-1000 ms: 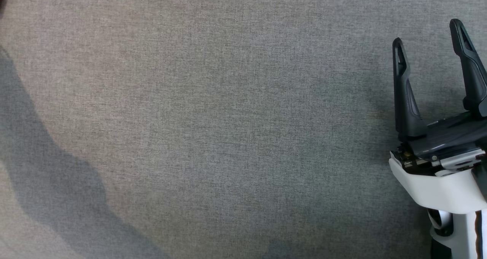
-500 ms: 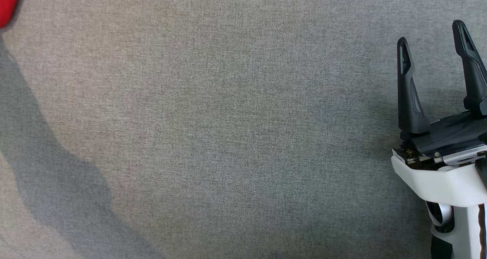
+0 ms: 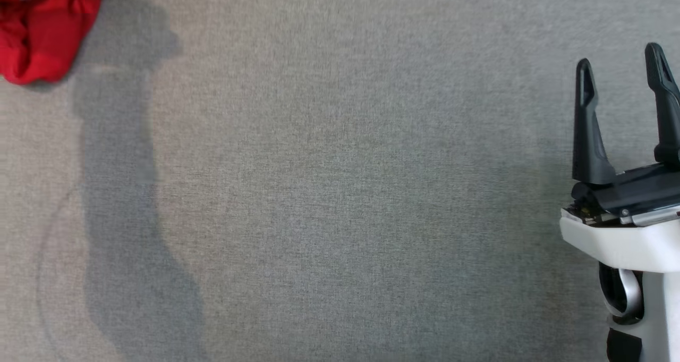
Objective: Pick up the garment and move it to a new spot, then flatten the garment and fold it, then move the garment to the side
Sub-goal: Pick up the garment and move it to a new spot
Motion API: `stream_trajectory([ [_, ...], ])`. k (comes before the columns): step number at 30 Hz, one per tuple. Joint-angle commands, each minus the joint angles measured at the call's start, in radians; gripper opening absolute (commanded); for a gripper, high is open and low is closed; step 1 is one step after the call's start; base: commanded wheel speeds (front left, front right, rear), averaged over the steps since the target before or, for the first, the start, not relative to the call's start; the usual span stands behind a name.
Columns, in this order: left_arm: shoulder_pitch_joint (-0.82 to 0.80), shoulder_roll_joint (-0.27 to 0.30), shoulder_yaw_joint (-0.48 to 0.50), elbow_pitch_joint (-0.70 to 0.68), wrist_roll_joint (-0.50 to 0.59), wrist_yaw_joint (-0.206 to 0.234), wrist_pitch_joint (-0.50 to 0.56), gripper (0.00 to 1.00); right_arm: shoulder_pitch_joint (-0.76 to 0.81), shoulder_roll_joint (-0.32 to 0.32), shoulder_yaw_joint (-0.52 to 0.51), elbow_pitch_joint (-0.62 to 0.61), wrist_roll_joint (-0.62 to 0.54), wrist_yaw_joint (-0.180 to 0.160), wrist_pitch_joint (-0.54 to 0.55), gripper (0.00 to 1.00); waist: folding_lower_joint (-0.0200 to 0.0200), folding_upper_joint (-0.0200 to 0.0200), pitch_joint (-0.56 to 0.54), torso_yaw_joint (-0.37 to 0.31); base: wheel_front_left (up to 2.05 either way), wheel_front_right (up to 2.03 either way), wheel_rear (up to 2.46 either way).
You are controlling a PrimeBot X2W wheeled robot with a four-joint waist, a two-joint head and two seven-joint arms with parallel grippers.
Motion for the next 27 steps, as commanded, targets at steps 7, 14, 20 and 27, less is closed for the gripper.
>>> stream_trajectory([
  [7,0.125,-0.054,-0.220,-0.217,-0.128,0.001,0.065,0.00,0.063,-0.004,-0.049,0.041,0.060,0.000,-0.007,1.00,0.0000,0.0000,-0.192,-0.074,0.00,0.00,0.00],
  [14,0.271,-0.102,-0.359,-0.456,-0.218,0.001,0.074,0.00,0.120,-0.004,-0.077,0.065,0.095,0.000,-0.006,1.00,0.0000,0.0000,-0.284,-0.140,0.00,0.00,0.00],
  [20,0.388,-0.166,-0.425,-0.610,-0.266,0.001,0.026,0.00,0.149,-0.004,-0.078,0.072,0.113,0.000,-0.006,1.00,0.0000,0.0000,-0.301,-0.201,0.00,0.00,0.00],
  [27,0.508,-0.209,-0.466,-0.643,-0.286,0.017,-0.034,0.00,0.155,-0.004,-0.075,0.075,0.127,0.000,-0.007,1.00,0.0000,0.0000,-0.265,-0.247,0.00,0.00,0.00],
])
